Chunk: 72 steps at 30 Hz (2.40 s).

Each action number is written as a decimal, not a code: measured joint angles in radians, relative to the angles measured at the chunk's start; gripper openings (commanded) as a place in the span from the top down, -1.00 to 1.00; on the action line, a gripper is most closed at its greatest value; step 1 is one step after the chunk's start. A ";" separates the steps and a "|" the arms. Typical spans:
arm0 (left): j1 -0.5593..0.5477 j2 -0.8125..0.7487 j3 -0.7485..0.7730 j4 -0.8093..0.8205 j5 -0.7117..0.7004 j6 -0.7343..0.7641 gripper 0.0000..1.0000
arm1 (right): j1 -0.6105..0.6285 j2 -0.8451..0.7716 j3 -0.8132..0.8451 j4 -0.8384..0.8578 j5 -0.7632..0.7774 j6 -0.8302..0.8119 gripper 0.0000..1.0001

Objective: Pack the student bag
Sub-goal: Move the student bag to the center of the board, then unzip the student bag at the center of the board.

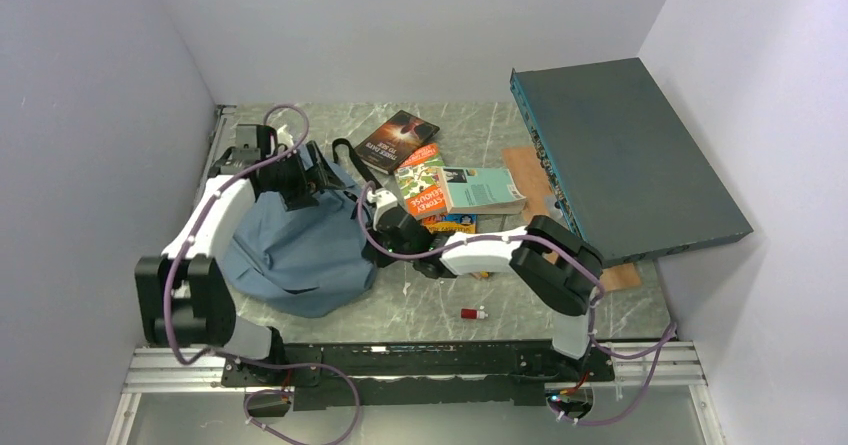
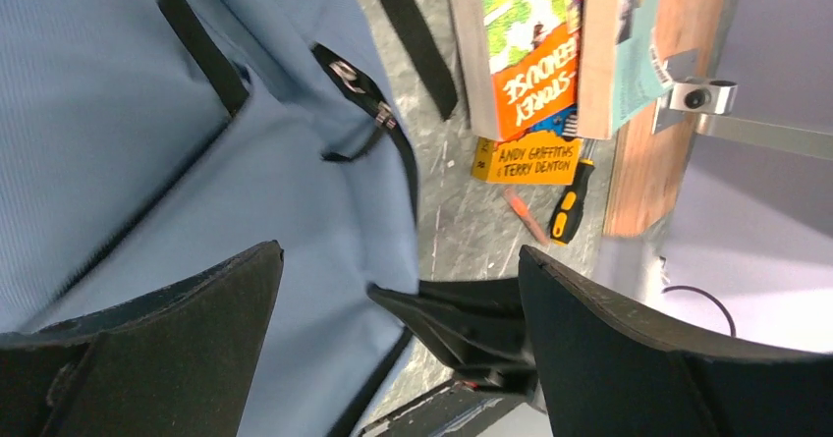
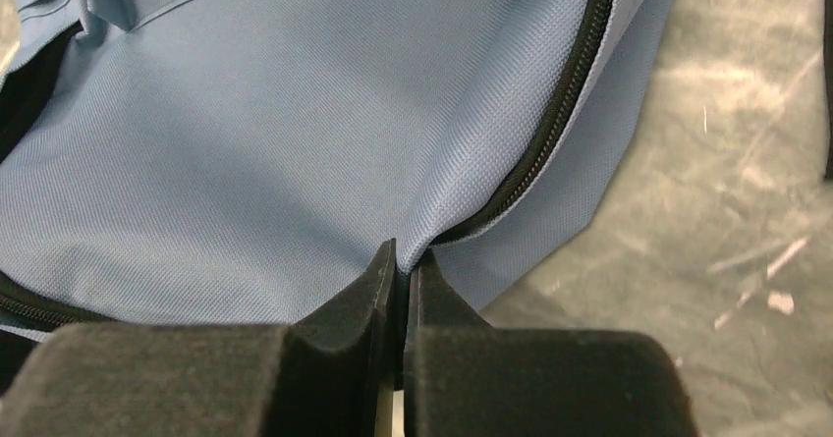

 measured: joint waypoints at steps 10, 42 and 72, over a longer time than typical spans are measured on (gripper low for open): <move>-0.002 0.205 0.025 -0.035 -0.019 0.061 -0.99 | 0.001 -0.129 -0.104 -0.056 -0.019 -0.052 0.15; -0.045 0.312 0.082 -0.113 -0.179 0.200 0.13 | -0.095 0.212 0.444 -0.290 0.198 0.176 0.23; -0.065 0.354 0.218 -0.166 -0.221 0.152 -0.85 | -0.160 0.121 0.374 -0.284 -0.043 0.069 1.00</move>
